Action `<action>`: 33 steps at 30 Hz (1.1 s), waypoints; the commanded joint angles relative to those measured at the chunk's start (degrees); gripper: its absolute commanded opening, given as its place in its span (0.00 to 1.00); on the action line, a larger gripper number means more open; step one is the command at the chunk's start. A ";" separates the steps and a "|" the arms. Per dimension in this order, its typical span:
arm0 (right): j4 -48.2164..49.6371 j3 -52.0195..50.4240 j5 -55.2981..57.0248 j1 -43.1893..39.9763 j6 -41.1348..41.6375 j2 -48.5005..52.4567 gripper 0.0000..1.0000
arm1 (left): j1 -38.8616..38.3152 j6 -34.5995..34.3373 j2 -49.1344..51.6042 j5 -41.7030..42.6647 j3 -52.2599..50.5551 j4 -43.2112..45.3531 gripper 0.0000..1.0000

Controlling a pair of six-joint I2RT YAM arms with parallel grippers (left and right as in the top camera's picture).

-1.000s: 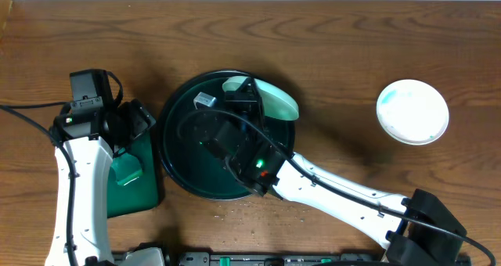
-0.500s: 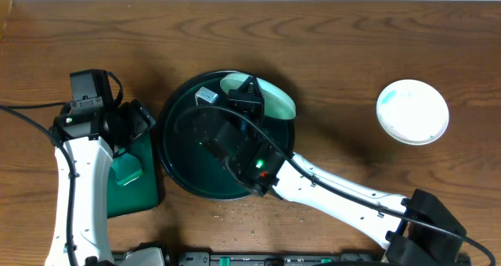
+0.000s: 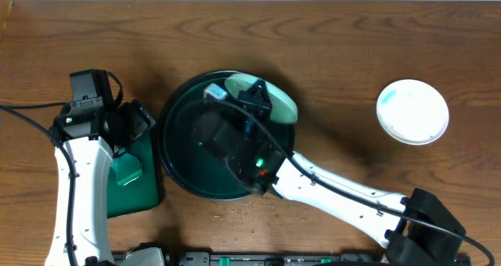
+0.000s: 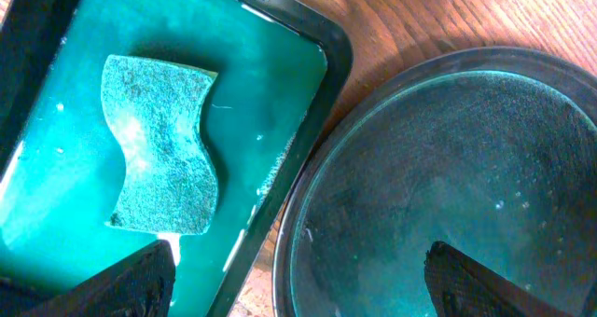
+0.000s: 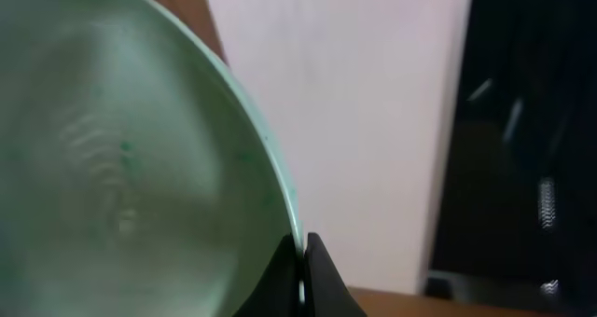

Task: Clean dirty plates on tray and stack at the side
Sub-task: 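Lift the plate and carry it right with the right gripper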

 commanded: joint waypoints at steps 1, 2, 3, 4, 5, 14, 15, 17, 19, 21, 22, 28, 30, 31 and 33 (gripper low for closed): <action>-4.70 0.42 -1.84 -2.84 20.68 0.07 0.01 | -0.13 0.98 0.44 -0.31 1.22 -0.22 0.86; -6.19 0.44 -2.49 -3.37 22.82 0.04 0.01 | -0.13 0.96 0.44 -0.31 1.22 -0.20 0.86; -7.54 0.50 -3.17 -3.89 24.90 0.04 0.01 | -0.13 0.96 0.44 -0.31 1.22 -0.17 0.86; -8.35 0.52 -3.67 -4.28 26.69 0.04 0.01 | -0.13 0.96 0.44 -0.31 1.22 -0.15 0.86; -9.05 0.52 -4.24 -4.81 28.96 0.04 0.01 | -0.13 0.96 0.44 -0.31 1.22 -0.13 0.86; -14.88 0.63 -14.80 -14.71 48.35 -3.19 0.01 | -0.13 0.96 0.44 -0.31 1.22 -0.02 0.86; -15.98 0.63 -16.44 -16.48 51.41 -4.00 0.01 | -0.13 0.96 0.46 -0.31 1.22 -0.02 0.86; -18.18 0.63 -19.91 -20.11 56.70 -5.79 0.01 | -0.13 0.96 0.46 -0.31 1.22 0.00 0.86; -20.41 0.63 -24.28 -24.87 61.05 -7.98 0.01 | -0.13 0.96 0.46 -0.31 1.22 0.02 0.86; -23.06 0.63 -30.51 -32.04 65.31 -10.69 0.01 | -0.13 0.96 0.61 -0.31 1.22 0.04 0.86; -24.00 0.63 -32.50 -34.69 66.71 -11.45 0.01 | -0.13 0.96 0.76 -0.31 1.22 0.04 0.86; -31.98 0.61 -49.66 -55.63 69.96 -13.64 0.02 | -0.13 0.96 2.45 -0.31 1.22 0.04 0.86; -34.14 0.61 -52.00 -60.57 70.93 -13.55 0.02 | -0.13 0.96 3.19 -0.31 1.22 0.04 0.86; -34.84 0.59 -52.78 -62.73 70.93 -13.55 0.01 | -0.13 0.96 3.63 -0.31 1.22 0.04 0.86; -35.95 0.59 -53.31 -66.97 71.69 -13.55 0.02 | -0.13 0.96 4.55 -0.31 1.22 0.04 0.86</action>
